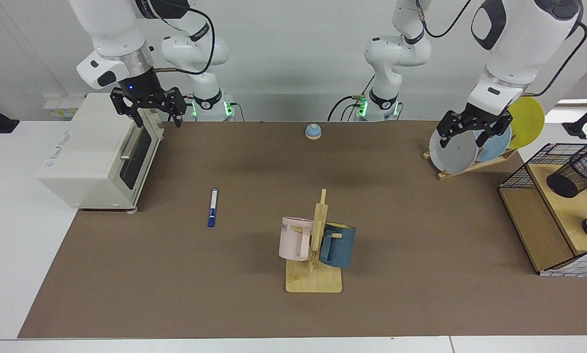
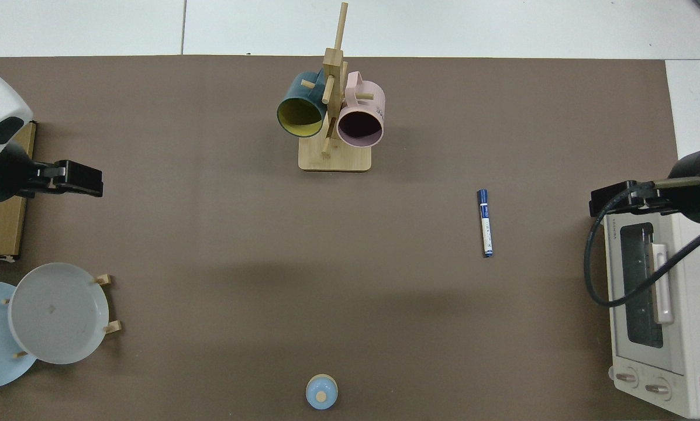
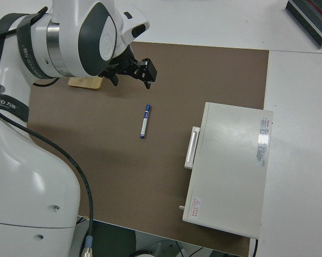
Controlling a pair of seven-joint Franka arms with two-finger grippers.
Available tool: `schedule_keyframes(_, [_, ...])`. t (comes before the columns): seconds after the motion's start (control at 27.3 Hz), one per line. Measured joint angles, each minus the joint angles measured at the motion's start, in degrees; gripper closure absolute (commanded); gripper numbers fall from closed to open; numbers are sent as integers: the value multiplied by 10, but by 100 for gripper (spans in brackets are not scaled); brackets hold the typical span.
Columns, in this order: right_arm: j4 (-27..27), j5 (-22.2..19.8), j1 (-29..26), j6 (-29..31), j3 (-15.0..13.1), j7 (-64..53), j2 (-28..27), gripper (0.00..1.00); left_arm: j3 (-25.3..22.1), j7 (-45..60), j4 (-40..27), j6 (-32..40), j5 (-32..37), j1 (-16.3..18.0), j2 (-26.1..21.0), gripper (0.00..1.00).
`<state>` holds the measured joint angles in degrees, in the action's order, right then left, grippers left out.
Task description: Put markers into pen holder
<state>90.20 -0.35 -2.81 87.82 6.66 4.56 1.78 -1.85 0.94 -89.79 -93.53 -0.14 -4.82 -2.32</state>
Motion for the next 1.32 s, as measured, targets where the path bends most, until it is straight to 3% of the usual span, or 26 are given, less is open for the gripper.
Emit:
schedule_keyframes(0.81, [15,0,2,18,3,-1,0,0,-1,-29,-1,7,0,3,0,0])
schedule_keyframes(1.1, [20,0,15,70,5,-1,-11,0,-1,-32,-6,9,0,14,0,0])
schedule_keyframes(1.32, [20,0,46,112,6,0,-58,0,0,-32,-13,11,0,14,0,0])
